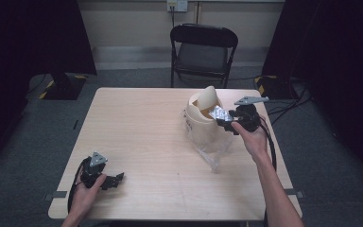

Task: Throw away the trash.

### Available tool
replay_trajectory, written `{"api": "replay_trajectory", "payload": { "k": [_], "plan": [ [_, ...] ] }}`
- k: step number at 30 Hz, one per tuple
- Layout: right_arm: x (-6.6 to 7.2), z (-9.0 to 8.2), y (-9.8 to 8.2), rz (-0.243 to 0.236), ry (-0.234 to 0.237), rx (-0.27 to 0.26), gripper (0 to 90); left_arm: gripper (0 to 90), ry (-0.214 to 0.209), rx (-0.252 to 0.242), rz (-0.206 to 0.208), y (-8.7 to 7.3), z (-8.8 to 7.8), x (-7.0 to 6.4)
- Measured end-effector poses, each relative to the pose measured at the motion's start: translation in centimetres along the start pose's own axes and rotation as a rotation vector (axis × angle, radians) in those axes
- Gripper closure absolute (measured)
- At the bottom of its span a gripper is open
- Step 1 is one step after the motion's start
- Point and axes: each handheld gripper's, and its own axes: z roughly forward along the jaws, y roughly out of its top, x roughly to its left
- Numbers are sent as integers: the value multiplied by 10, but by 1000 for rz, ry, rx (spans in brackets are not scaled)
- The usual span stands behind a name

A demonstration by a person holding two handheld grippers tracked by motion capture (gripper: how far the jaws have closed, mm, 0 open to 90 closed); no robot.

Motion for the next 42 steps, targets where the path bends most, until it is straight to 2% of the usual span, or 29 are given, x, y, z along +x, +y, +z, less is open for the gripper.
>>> {"api": "replay_trajectory", "payload": {
  "k": [4,8,14,15,16,18,25,30,34,39,41,42],
  "plan": [
    [0,2,8,-1,-1,-17,340,0,0,0,0,0,0,0],
    [-1,11,10,7,14,-10,340,0,0,0,0,0,0,0],
    [-3,16,14,19,11,-23,344,0,0,0,0,0,0,0],
    [-3,17,18,19,10,-34,381,0,0,0,0,0,0,0],
    [-4,18,20,15,13,-41,456,0,0,0,0,0,0,0],
    [-4,22,22,21,10,-56,458,0,0,0,0,0,0,0],
    [-3,34,22,19,13,-45,474,0,0,0,0,0,0,0],
    [1,41,26,-3,-4,-11,465,0,0,0,1,0,0,0],
    [1,44,27,4,-1,-3,465,0,0,0,1,0,0,0],
    [1,45,25,11,7,-7,443,0,0,0,0,0,0,0],
    [1,44,25,13,9,-8,421,0,0,0,0,0,0,0],
    [0,41,26,18,10,-19,381,0,1,0,3,0,0,0]
  ]
}}
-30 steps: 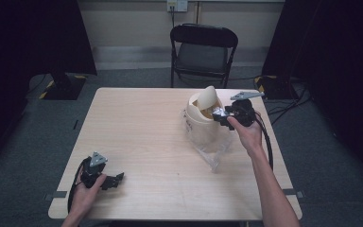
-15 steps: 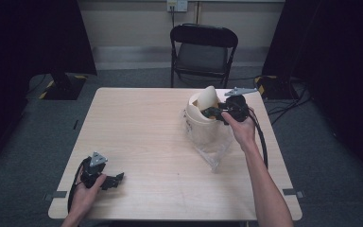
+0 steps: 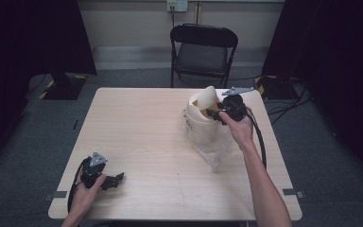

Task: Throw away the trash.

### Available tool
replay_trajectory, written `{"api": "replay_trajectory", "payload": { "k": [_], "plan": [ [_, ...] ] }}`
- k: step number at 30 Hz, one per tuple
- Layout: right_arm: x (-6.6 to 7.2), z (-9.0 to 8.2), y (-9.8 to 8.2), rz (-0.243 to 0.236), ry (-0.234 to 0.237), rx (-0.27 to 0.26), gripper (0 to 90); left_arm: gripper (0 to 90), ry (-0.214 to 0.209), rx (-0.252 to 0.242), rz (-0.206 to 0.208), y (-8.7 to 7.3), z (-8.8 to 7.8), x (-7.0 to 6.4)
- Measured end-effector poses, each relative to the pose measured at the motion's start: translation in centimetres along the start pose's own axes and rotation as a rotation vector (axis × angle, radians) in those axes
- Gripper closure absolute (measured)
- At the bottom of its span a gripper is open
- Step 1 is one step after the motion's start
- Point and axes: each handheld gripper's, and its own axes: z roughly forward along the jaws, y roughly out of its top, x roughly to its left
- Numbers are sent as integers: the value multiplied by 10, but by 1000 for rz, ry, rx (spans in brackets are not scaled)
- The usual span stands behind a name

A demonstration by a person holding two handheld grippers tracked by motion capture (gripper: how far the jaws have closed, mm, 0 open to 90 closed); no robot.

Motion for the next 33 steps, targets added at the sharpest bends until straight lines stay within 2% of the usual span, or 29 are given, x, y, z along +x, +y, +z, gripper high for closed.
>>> {"api": "replay_trajectory", "payload": {
  "k": [15,27,31,33],
  "plan": [
    [-5,-12,-3,56,-20,-34,168,0,-2,0,-1,0,0,0],
    [-6,-24,-14,79,-26,-50,141,0,-1,0,-1,0,0,0],
    [-5,-27,-23,101,-26,-70,141,0,-3,0,-2,0,0,0],
    [-6,-28,-32,114,-36,-62,141,0,-2,0,-3,0,0,0]
  ]
}}
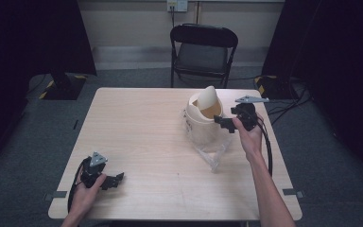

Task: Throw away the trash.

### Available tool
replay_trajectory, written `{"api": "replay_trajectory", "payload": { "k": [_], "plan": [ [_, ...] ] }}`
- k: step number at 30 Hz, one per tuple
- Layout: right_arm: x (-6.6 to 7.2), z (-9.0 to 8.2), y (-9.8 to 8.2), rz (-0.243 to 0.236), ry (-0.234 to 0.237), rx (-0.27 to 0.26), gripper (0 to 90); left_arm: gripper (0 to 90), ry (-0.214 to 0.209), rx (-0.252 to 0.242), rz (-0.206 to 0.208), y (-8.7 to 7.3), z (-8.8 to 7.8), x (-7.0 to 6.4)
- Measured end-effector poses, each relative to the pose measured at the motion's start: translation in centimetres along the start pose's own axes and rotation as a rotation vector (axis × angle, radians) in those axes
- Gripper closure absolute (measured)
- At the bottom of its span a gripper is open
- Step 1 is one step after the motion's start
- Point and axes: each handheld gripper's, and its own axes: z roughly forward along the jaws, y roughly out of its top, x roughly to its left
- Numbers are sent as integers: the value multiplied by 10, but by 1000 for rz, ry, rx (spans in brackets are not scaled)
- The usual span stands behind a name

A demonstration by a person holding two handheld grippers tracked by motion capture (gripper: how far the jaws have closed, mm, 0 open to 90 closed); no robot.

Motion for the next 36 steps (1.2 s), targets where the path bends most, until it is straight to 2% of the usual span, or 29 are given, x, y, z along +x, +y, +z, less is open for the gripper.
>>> {"api": "replay_trajectory", "payload": {
  "k": [8,18,27,34,36],
  "plan": [
    [0,-12,-15,8,-20,-4,142,0,0,0,1,0,0,0],
    [10,-31,-34,-4,-43,18,143,0,0,0,0,0,0,0],
    [15,-46,-63,-9,-72,28,145,0,0,0,0,0,0,0],
    [16,-54,-84,8,-66,46,149,0,1,0,0,0,0,0],
    [18,-57,-95,10,-62,60,151,0,1,0,0,0,0,0]
  ]
}}
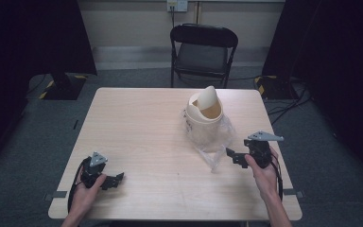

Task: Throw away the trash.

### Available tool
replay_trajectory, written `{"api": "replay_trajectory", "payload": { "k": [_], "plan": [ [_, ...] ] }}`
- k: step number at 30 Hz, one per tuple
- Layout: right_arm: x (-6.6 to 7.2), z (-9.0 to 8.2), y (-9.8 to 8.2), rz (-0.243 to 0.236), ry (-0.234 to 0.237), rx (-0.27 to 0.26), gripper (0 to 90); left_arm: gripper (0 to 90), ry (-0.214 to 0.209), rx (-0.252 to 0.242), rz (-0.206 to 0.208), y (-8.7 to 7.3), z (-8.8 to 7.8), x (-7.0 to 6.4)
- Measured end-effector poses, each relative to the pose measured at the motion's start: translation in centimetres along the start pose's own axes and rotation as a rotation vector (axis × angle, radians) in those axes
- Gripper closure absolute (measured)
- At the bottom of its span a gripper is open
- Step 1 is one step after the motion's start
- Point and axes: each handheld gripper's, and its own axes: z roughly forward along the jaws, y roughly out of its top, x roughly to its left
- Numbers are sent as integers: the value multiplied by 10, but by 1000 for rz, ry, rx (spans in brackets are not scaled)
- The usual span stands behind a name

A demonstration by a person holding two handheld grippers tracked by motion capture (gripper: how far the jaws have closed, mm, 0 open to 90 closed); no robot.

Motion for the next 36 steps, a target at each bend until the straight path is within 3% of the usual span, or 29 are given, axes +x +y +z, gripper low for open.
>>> {"api": "replay_trajectory", "payload": {
  "k": [15,25,28,31,36],
  "plan": [
    [8,5,-52,-19,-23,117,156,0,0,0,0,0,0,0],
    [6,16,-72,-40,-62,196,150,0,0,0,0,0,0,0],
    [7,17,-74,-58,-72,192,140,0,1,1,2,0,0,0],
    [9,20,-79,-57,-83,140,106,0,0,0,0,0,0,0],
    [9,20,-79,-57,-84,141,106,0,0,0,0,0,0,0]
  ]
}}
